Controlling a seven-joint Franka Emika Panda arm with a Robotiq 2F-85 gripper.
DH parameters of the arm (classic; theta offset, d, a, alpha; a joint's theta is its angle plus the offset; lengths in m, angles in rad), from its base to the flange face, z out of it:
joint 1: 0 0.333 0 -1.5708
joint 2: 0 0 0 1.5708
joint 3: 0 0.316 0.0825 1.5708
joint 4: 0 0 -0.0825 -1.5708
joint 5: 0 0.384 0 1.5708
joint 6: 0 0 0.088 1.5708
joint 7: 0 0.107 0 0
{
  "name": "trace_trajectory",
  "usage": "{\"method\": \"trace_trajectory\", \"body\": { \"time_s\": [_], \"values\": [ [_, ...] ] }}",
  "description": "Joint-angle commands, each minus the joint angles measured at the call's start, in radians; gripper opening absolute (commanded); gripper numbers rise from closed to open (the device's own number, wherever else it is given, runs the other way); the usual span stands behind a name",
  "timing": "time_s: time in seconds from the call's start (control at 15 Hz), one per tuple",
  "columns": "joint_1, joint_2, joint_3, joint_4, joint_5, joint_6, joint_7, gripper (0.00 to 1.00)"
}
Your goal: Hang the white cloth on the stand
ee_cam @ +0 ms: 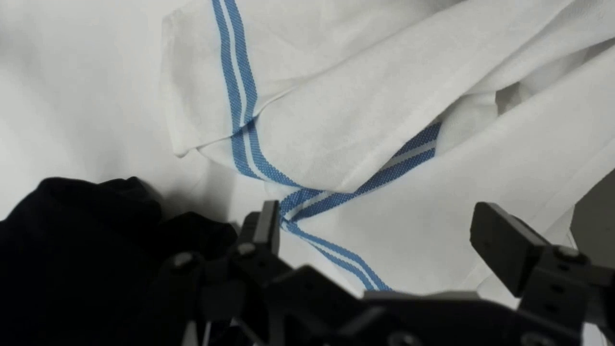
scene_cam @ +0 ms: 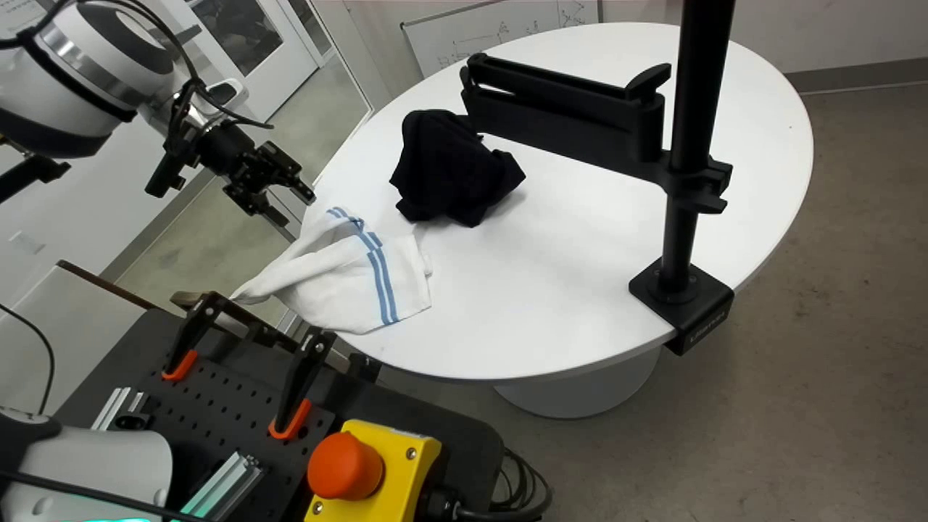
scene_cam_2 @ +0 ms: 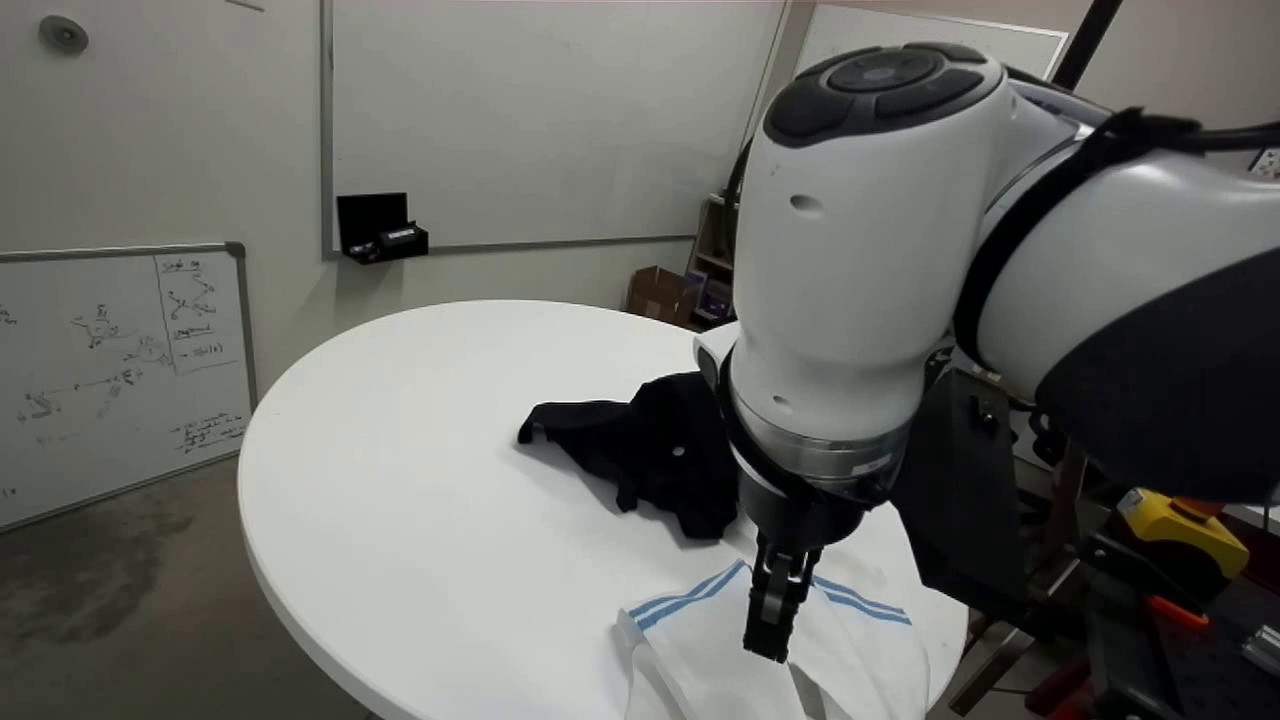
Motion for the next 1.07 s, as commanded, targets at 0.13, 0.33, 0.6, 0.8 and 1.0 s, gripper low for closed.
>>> {"method": "trace_trajectory", "body": {
  "time_s": [0.13, 0.33, 0.6, 0.8, 1.0],
  "values": [
    [-0.003, 0.024, -0.001, 0.009, 0.0, -0.003, 0.005, 1.0],
    [-0.005, 0.027, -0.001, 0.01, 0.0, -0.003, 0.004, 1.0],
    [0.006, 0.044, -0.015, 0.01, -0.025, 0.015, 0.026, 1.0],
    [0.021, 0.068, -0.014, 0.014, -0.031, 0.043, 0.045, 1.0],
    [0.051, 0.095, -0.026, 0.019, -0.044, 0.072, 0.084, 1.0]
  ]
}}
